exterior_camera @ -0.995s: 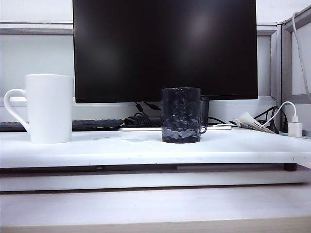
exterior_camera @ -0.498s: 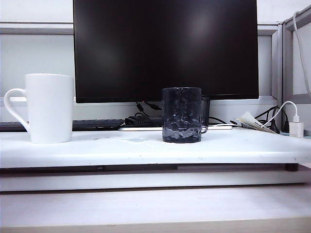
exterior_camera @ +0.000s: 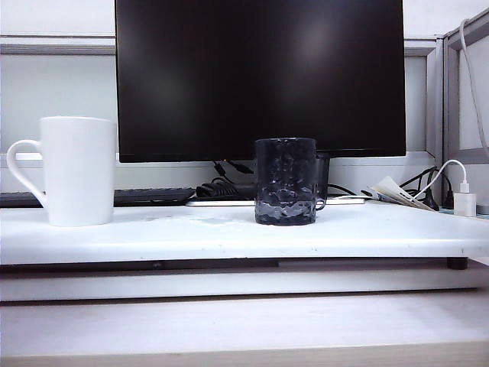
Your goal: Carefully pick up the black cup and pour some water from the black cup into the white cup.
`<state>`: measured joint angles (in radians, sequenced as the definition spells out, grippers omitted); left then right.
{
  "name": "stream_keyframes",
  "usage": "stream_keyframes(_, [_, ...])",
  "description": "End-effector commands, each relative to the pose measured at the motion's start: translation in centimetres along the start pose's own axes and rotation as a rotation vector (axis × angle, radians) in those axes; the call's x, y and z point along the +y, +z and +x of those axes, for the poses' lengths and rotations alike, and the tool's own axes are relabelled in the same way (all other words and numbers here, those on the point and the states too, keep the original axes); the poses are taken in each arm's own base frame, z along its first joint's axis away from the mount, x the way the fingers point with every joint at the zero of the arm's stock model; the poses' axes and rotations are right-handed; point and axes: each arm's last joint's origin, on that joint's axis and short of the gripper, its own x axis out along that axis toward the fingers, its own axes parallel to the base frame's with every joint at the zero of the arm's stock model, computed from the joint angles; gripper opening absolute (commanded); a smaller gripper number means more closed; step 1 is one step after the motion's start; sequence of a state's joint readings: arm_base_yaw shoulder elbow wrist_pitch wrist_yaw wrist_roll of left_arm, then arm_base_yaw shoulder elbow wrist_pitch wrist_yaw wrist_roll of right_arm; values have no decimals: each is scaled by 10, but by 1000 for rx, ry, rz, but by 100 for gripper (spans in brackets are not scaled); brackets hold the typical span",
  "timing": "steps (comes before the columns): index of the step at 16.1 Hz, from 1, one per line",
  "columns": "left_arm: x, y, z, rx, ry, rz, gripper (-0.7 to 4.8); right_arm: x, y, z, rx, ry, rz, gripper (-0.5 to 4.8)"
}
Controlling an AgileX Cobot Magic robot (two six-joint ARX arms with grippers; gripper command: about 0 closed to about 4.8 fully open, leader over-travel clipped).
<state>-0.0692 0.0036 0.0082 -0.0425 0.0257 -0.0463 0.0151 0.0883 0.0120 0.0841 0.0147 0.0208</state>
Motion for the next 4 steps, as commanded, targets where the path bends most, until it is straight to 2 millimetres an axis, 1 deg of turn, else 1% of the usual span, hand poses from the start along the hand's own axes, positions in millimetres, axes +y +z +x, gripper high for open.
stream_keyframes(1, [0,0,0,5,1,-7,-5,0,-1,0,0,18,32,0])
stream_keyframes(4, [0,0,0,5,1,-7,-5,0,-1,0,4,18,31,0])
